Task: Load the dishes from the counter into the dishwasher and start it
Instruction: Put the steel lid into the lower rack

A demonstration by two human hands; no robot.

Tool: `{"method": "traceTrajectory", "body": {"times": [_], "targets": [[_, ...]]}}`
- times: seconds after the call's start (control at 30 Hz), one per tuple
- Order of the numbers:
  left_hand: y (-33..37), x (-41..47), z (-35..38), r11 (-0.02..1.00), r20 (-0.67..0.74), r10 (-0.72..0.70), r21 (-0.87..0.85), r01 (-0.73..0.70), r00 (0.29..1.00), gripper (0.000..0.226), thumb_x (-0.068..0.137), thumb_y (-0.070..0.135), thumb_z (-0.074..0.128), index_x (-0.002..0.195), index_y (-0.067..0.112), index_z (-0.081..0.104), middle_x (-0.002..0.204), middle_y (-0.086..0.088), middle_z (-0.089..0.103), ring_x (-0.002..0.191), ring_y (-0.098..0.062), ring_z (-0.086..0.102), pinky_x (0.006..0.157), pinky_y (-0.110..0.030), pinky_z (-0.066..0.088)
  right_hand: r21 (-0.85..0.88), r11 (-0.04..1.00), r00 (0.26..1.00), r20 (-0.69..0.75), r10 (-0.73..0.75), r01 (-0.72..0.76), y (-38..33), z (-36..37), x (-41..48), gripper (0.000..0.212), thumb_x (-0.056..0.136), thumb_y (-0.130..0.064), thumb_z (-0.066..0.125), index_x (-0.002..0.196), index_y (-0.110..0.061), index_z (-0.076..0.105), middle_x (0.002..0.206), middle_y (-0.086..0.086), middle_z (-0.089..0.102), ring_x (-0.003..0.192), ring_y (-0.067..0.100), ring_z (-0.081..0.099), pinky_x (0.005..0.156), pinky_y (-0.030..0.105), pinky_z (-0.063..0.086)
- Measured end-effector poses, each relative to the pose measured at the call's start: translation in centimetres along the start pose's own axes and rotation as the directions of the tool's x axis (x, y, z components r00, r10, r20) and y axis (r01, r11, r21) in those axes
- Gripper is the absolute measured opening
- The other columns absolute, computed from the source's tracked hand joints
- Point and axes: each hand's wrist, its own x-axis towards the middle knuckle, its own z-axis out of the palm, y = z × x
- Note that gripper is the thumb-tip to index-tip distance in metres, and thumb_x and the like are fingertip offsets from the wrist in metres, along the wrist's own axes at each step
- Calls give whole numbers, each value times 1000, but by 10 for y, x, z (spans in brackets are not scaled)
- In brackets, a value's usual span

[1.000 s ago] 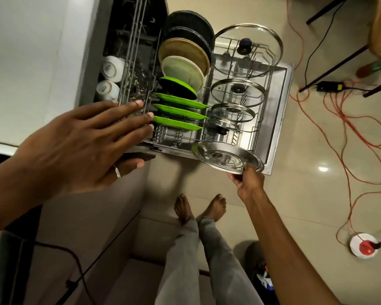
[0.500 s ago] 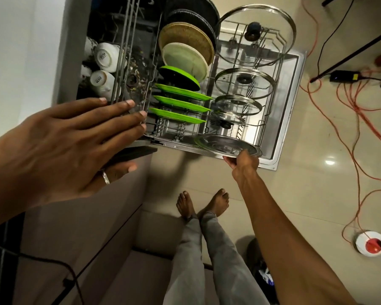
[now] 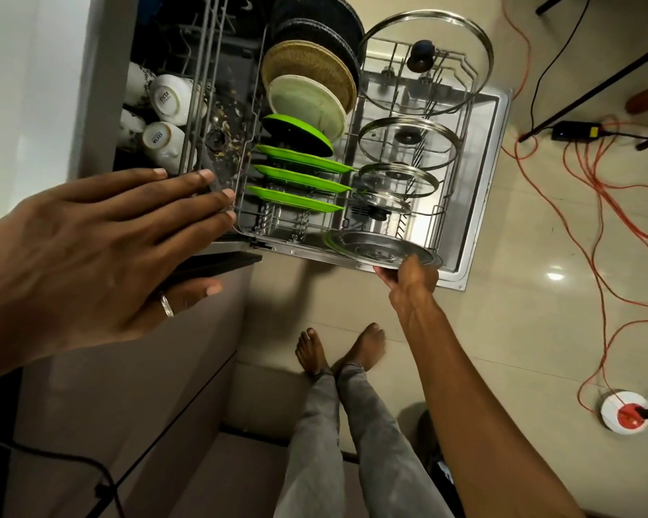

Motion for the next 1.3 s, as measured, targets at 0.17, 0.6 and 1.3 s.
{"method": "traceTrajectory", "body": {"times": [0.17, 0.6, 1.3], "targets": [[0, 0, 1, 1000, -11, -4, -9, 4, 1000, 72, 98, 52, 46, 157, 13, 32, 165, -7, 27, 154, -28, 23, 116, -57, 33, 9, 998, 998, 8, -56, 56, 3, -9, 1, 28, 100, -19, 57, 122, -1, 62, 109, 16, 67, 84, 36, 73, 56, 41, 63], [2, 2, -2, 1000, -36, 1, -11, -1, 999, 70, 97, 52, 48, 152, 9, 41, 162, -9, 34, 152, -29, 26, 116, -57, 33, -18, 1000, 1000, 10, -17, 17, -6, 11, 2, 28, 99, -5, 49, 125, -2, 58, 115, 16, 62, 88, 31, 69, 61, 41, 64], [1, 2, 1, 999, -45, -7, -32, 6, 999, 73, 96, 55, 48, 151, 9, 43, 162, -7, 33, 152, -29, 26, 116, -57, 31, 75, 997, 999, 50, 19, -23, -2, 34, -9, 16, 97, 0, 42, 95, -5, 57, 105, 15, 61, 90, 32, 69, 65, 44, 64]]}}
